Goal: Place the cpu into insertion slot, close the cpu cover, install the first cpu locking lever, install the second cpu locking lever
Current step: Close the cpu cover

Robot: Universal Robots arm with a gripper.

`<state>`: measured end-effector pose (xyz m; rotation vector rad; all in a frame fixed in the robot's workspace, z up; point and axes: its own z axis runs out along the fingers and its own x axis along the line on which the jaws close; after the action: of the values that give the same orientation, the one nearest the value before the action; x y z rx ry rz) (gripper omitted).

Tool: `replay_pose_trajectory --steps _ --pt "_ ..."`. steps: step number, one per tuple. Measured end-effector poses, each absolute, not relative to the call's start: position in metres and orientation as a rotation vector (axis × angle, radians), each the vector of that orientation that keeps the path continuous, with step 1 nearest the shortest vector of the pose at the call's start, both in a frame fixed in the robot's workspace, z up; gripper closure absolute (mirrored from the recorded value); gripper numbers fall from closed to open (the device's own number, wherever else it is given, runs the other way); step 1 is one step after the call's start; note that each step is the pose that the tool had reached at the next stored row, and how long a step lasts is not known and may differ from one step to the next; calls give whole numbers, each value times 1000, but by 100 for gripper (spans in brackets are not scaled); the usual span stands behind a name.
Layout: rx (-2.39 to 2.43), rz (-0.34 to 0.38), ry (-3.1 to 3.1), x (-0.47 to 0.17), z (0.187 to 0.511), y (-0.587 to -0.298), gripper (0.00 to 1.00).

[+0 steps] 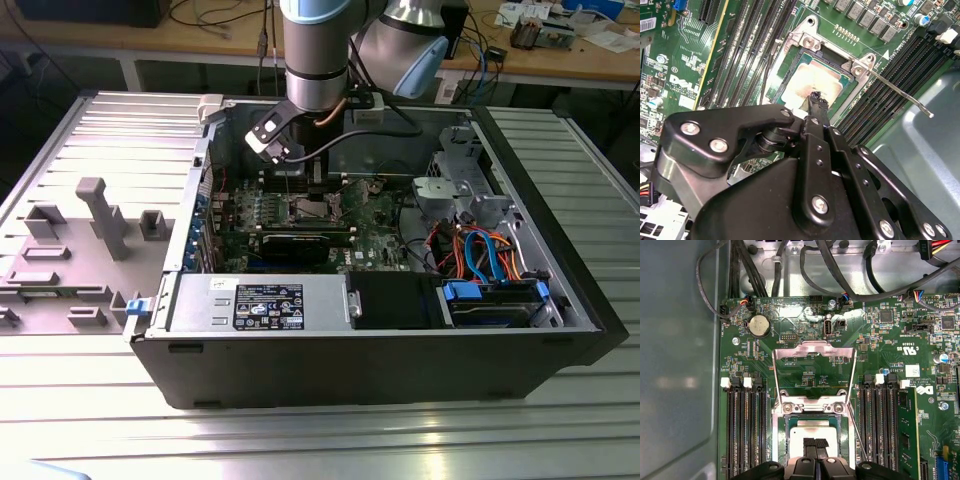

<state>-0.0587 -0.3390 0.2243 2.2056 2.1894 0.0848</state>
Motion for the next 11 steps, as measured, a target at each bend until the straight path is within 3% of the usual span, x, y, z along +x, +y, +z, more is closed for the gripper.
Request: replay_pose_trajectory --steps 11 --pt "2213 70 2196 -55 225 -339 89"
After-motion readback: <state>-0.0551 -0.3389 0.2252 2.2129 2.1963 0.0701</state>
